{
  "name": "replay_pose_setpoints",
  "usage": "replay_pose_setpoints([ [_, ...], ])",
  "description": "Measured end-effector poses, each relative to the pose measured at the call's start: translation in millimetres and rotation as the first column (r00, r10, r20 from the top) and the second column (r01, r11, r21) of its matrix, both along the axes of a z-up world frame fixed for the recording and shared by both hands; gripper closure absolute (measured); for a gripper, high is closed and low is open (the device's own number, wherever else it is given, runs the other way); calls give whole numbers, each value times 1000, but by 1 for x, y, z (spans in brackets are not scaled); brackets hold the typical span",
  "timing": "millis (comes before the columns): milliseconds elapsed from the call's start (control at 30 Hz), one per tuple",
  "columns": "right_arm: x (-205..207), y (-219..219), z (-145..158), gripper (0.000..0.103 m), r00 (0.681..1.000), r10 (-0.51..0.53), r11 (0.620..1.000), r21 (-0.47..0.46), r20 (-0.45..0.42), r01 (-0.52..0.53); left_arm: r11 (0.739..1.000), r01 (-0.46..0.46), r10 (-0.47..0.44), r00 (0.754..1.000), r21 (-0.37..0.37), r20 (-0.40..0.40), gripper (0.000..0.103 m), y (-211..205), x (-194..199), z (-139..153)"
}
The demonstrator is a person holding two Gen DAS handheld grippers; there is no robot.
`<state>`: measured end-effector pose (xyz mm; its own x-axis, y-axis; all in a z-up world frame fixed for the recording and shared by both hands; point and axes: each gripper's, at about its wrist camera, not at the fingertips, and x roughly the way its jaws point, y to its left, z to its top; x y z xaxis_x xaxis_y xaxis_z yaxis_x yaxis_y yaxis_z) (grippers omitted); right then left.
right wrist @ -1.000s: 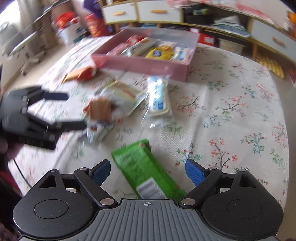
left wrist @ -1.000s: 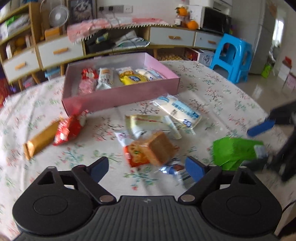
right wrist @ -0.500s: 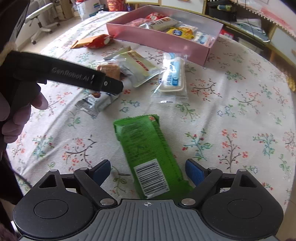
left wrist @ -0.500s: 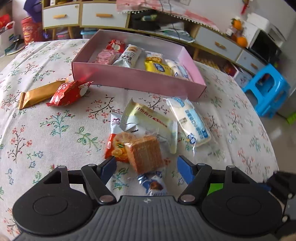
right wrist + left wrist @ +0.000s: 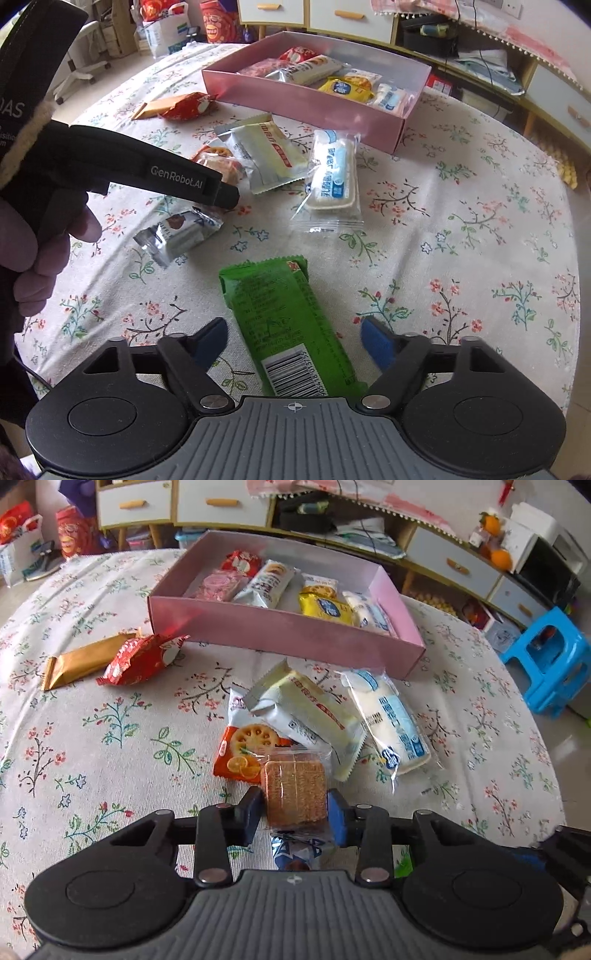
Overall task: Organize snacks
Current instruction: 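Grasp the square cracker pack with the left tool while the right tool grasps the green pack, then carry the cracker pack and green pack over the pink box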
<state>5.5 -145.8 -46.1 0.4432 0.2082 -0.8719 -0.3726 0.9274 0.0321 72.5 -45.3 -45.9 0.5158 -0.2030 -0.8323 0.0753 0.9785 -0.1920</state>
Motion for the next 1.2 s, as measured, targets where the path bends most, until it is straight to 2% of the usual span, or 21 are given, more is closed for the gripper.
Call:
replay_pose_setpoints([
  [67, 5, -3, -5, 40, 999, -34, 998, 51, -31, 36, 1000, 19, -19, 1000, -16, -13, 68, 3, 1, 1],
  [100, 5, -4, -5, 40, 998, -55, 996, 70, -27, 57, 999, 25, -26, 999, -31, -23, 68, 6, 2, 1],
  [167, 8, -8, -2, 54, 995, -92, 988, 117, -39, 96, 998, 30, -33, 999, -61, -39, 69, 14, 2, 3],
  [267, 12, -18, 1, 58, 985, -157, 965, 201, -75, 169, 995, 31, -38, 997, -99, -70, 69, 27, 1, 6],
  [500, 20, -25, 16, 59, 953, -275, 910, 286, -124, 299, 985, 23, -42, 994, -172, -106, 69, 53, -3, 16],
  [733, 31, -13, 40, 59, 951, -296, 886, 347, -91, 309, 973, 0, -23, 995, -231, -98, 69, 74, -6, 31],
  [1000, 46, 12, 59, 59, 940, -337, 873, 356, -55, 334, 966, 12, -30, 997, -259, -66, 69, 98, -10, 46],
  [1200, 58, 23, 78, 59, 921, -389, 830, 419, -37, 368, 964, 6, -24, 998, -266, -65, 69, 116, -9, 46],
])
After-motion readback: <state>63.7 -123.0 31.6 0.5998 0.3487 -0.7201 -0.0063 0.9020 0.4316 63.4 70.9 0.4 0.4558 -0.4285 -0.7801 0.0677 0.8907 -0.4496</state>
